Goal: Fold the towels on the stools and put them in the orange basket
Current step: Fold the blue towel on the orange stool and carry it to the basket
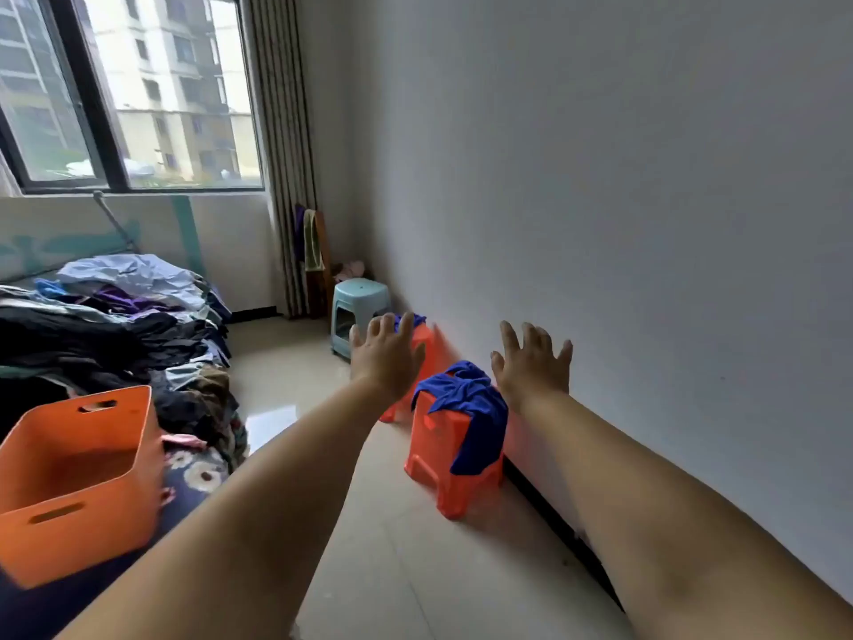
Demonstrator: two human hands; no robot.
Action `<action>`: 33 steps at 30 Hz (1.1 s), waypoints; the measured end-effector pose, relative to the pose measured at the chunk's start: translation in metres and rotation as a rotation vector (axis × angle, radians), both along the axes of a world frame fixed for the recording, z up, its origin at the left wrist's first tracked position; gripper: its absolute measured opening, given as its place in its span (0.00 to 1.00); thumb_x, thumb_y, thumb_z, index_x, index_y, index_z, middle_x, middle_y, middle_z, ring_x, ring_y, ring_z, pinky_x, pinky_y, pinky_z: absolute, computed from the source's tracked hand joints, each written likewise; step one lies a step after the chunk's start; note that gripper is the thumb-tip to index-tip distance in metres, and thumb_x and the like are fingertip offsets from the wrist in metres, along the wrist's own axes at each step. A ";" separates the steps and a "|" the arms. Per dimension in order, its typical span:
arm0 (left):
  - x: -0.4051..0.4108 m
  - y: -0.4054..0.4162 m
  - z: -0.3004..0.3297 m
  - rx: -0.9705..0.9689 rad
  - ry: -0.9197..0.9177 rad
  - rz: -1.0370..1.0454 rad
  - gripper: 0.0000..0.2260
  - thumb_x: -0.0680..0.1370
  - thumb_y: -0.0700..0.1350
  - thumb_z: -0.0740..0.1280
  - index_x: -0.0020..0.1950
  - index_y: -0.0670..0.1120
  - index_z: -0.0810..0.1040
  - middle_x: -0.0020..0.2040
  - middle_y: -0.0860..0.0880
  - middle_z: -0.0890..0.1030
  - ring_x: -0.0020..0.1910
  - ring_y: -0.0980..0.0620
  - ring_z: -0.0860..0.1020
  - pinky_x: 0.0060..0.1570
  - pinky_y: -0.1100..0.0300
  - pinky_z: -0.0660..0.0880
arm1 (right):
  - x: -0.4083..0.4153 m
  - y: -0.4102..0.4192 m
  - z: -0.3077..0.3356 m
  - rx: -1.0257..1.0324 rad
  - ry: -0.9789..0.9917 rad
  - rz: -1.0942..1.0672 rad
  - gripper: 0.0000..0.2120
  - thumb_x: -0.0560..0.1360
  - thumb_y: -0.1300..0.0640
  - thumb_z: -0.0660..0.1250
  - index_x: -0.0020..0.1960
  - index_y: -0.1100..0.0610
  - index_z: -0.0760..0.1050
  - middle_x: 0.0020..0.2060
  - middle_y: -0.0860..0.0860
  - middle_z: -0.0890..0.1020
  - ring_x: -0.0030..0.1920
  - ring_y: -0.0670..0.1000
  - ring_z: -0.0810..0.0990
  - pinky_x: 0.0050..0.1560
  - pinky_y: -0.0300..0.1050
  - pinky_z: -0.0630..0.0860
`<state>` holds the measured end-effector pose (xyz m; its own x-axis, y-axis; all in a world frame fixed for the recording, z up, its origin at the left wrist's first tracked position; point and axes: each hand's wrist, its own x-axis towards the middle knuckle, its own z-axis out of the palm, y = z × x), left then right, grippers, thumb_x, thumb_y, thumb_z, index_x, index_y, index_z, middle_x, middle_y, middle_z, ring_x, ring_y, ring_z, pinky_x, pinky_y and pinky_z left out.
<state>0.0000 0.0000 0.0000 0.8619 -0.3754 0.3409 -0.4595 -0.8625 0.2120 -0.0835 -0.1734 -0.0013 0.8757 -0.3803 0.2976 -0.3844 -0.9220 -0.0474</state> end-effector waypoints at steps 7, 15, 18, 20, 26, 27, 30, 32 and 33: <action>-0.011 0.011 -0.058 0.075 0.101 -0.038 0.25 0.81 0.55 0.52 0.76 0.48 0.54 0.73 0.44 0.62 0.74 0.44 0.59 0.73 0.42 0.52 | -0.012 0.006 -0.059 0.050 0.164 -0.038 0.24 0.81 0.47 0.45 0.76 0.51 0.50 0.74 0.56 0.58 0.75 0.56 0.54 0.72 0.65 0.48; -0.007 0.030 -0.090 0.113 0.186 -0.050 0.24 0.81 0.55 0.52 0.75 0.48 0.55 0.73 0.43 0.63 0.73 0.42 0.60 0.73 0.41 0.54 | 0.002 0.029 -0.098 0.113 0.260 -0.106 0.25 0.81 0.46 0.46 0.76 0.52 0.49 0.74 0.57 0.59 0.74 0.57 0.56 0.72 0.67 0.50; 0.002 0.034 -0.100 0.129 0.231 -0.055 0.23 0.81 0.55 0.53 0.75 0.48 0.57 0.72 0.43 0.66 0.71 0.42 0.64 0.71 0.43 0.60 | 0.011 0.036 -0.107 0.128 0.299 -0.106 0.26 0.81 0.46 0.47 0.77 0.52 0.50 0.74 0.57 0.59 0.74 0.58 0.56 0.72 0.66 0.50; 0.010 0.033 -0.104 0.116 0.251 -0.065 0.24 0.81 0.55 0.54 0.75 0.48 0.56 0.71 0.43 0.66 0.70 0.42 0.66 0.68 0.46 0.63 | 0.019 0.035 -0.111 0.140 0.319 -0.114 0.26 0.81 0.46 0.46 0.77 0.52 0.49 0.75 0.57 0.58 0.75 0.58 0.56 0.72 0.66 0.50; 0.060 0.022 -0.116 0.079 0.263 -0.089 0.23 0.81 0.53 0.55 0.74 0.47 0.58 0.69 0.43 0.68 0.67 0.43 0.68 0.63 0.48 0.68 | 0.071 0.023 -0.126 0.154 0.356 -0.110 0.25 0.81 0.46 0.46 0.76 0.53 0.51 0.74 0.58 0.60 0.73 0.58 0.60 0.70 0.62 0.58; 0.071 0.018 -0.117 0.075 0.274 -0.088 0.22 0.81 0.53 0.55 0.73 0.47 0.59 0.68 0.43 0.69 0.66 0.43 0.69 0.62 0.48 0.69 | 0.081 0.019 -0.128 0.163 0.363 -0.108 0.25 0.81 0.46 0.46 0.76 0.53 0.51 0.73 0.58 0.61 0.72 0.58 0.61 0.69 0.60 0.60; 0.113 0.003 -0.124 0.081 0.293 -0.088 0.20 0.81 0.53 0.55 0.71 0.47 0.61 0.66 0.42 0.71 0.64 0.43 0.71 0.58 0.48 0.71 | 0.123 -0.001 -0.135 0.214 0.378 -0.103 0.24 0.81 0.46 0.46 0.75 0.53 0.53 0.72 0.58 0.63 0.70 0.59 0.65 0.66 0.56 0.64; 0.146 -0.011 -0.127 0.104 0.295 -0.088 0.20 0.81 0.53 0.55 0.70 0.47 0.61 0.65 0.42 0.72 0.63 0.42 0.71 0.56 0.48 0.72 | 0.155 -0.018 -0.137 0.239 0.382 -0.103 0.24 0.81 0.46 0.46 0.75 0.53 0.54 0.72 0.58 0.63 0.69 0.59 0.65 0.65 0.55 0.65; 0.169 -0.021 -0.128 0.112 0.294 -0.084 0.20 0.81 0.53 0.55 0.70 0.46 0.61 0.65 0.42 0.72 0.63 0.42 0.71 0.56 0.47 0.72 | 0.176 -0.030 -0.136 0.238 0.380 -0.104 0.24 0.81 0.46 0.46 0.75 0.53 0.55 0.72 0.57 0.63 0.69 0.59 0.65 0.64 0.55 0.66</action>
<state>0.1688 -0.0210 -0.1277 0.8816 -0.4708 0.0346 -0.4636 -0.8495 0.2519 0.0926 -0.2037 -0.1377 0.8595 -0.4907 -0.1431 -0.5051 -0.8583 -0.0910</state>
